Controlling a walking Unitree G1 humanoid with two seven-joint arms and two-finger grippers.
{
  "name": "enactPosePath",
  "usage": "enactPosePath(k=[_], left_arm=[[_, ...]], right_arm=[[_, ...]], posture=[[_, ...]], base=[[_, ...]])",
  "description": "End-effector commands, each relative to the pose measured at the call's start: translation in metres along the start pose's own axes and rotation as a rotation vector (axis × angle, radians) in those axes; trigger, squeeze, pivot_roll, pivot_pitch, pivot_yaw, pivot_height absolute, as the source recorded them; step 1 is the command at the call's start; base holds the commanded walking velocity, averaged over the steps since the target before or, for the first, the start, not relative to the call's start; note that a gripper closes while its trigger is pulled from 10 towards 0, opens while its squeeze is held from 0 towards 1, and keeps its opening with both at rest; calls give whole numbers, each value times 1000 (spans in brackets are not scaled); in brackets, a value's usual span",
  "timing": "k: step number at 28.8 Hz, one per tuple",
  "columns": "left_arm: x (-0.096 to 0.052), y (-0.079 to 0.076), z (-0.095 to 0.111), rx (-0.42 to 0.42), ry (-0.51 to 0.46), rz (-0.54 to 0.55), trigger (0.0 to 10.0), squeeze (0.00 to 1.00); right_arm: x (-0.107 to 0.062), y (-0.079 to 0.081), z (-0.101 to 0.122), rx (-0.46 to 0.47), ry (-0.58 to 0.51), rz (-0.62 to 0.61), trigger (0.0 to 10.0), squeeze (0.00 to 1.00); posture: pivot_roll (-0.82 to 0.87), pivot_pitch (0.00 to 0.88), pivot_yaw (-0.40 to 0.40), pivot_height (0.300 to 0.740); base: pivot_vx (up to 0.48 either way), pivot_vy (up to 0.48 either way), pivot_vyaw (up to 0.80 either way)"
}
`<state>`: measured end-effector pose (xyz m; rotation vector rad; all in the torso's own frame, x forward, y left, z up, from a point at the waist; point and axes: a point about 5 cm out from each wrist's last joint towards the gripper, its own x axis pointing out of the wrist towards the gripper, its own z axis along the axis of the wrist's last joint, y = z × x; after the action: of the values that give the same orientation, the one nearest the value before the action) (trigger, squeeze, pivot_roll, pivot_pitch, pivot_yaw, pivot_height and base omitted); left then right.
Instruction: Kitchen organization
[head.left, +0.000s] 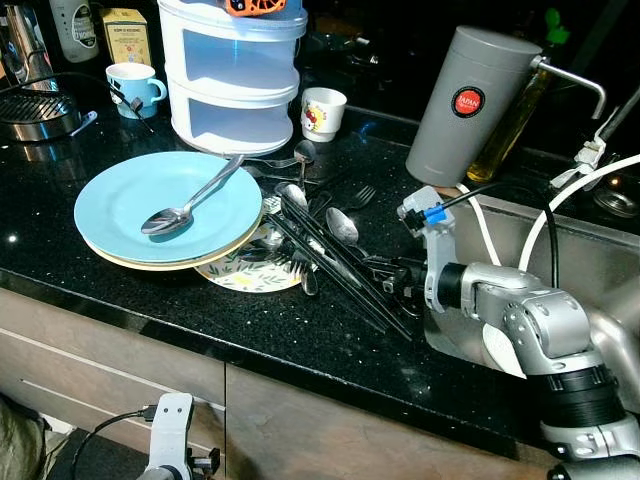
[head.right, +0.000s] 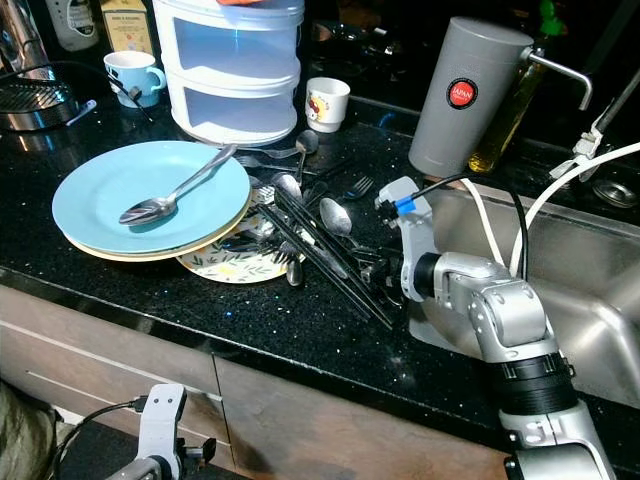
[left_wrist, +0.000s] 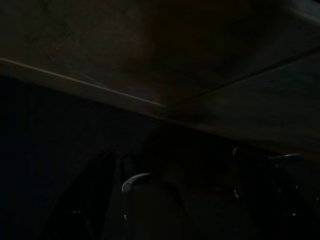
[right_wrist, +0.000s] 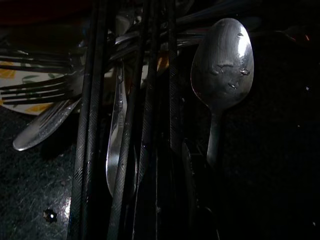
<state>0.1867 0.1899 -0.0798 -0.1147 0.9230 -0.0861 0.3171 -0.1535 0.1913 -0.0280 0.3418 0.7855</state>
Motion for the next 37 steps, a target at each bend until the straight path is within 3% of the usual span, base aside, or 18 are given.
enactPosePath(k=[1,13,16,19,20,21,22,31,37], left_arm=[[0,-6,-6,9,20,-17,10000,0],[0,-6,-7,13,23,-20,10000,0],[1,-7,-6,12,20,-21,10000,0],[1,-7,-6,10,18,-19,10000,0],[1,-7,-6,8,18,-19,10000,0],[1,-7,-5,8,18,-20,10000,0],[1,-6,-6,8,18,-20,10000,0],[1,-8,-6,0,24,-37,10000,0],[1,-11,-8,13,38,-65,10000,0]], right_arm=[[-1,-2,4,0,-43,-4,0,0],[-2,0,24,-42,-203,-2,0,0],[-3,3,30,-4,-267,44,0,0],[-12,11,35,97,-404,195,0,0],[-22,19,38,128,-487,302,2863,0],[-26,22,39,134,-519,341,2863,0],[-32,28,41,148,-562,409,10000,0],[-50,43,36,194,-658,600,10000,0],[-53,40,34,206,-681,600,10000,0]], posture=[[81,9,-80,740],[82,6,-80,740],[82,8,-81,740],[82,9,-80,740],[81,10,-81,740],[81,10,-81,740],[80,12,-79,740],[77,13,-73,740],[76,13,-72,740]], base=[[0,0,0],[0,0,0],[0,0,0],[0,0,0],[0,0,0],[0,0,0],[0,0,0],[0,0,0],[0,0,-598]])
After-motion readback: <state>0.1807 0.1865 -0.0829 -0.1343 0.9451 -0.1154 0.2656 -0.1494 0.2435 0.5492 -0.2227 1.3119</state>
